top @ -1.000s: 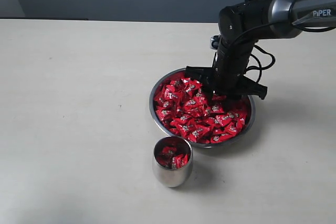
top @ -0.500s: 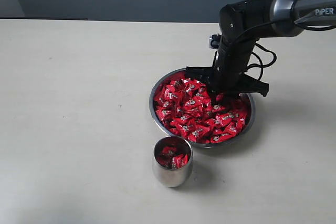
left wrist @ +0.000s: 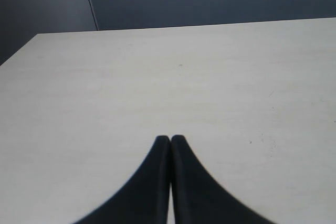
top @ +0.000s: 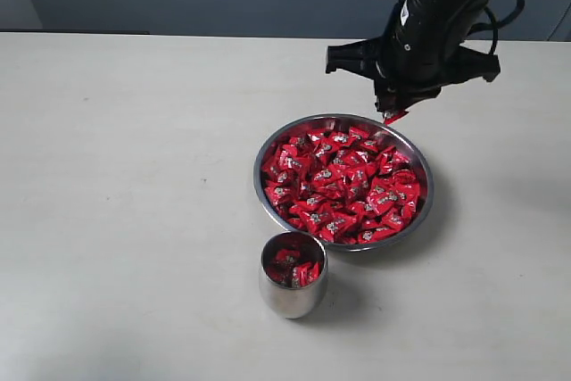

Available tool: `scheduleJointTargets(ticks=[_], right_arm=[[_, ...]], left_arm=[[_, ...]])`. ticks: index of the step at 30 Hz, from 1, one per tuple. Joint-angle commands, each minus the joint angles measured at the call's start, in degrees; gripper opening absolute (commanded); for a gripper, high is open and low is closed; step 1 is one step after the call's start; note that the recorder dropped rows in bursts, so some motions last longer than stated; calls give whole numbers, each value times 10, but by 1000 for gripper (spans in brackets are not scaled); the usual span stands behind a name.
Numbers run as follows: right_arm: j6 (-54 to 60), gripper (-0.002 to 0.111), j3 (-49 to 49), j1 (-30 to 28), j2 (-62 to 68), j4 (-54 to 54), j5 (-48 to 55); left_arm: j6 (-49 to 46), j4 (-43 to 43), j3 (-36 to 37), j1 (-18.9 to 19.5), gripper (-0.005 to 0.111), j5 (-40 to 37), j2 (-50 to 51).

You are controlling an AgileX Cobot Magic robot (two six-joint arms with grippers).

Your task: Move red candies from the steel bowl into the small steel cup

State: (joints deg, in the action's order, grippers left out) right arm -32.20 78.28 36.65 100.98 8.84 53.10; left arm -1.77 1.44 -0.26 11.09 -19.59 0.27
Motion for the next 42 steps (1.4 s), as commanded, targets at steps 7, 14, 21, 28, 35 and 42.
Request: scheduleJointTargets(ticks=[7, 14, 21, 28, 35, 42], right_arm=[[36, -1, -69, 79, -38, 11, -20], [38, -1, -107, 165, -56, 27, -56], [35, -1, -109, 216, -67, 25, -55], [35, -1, -152, 255, -67, 25, -85], [35, -1, -163, 257, -67, 21, -91], [63, -1, -163, 258, -65, 7, -91]], left_arm=[[1, 1, 3, -4, 0, 4, -3], [1, 1, 3, -4, 0, 4, -3], [1, 1, 3, -4, 0, 4, -3], [1, 1, 3, -4, 0, 4, -3], [1, 1, 3, -4, 0, 4, -3], [1, 1, 3, -4, 0, 4, -3]])
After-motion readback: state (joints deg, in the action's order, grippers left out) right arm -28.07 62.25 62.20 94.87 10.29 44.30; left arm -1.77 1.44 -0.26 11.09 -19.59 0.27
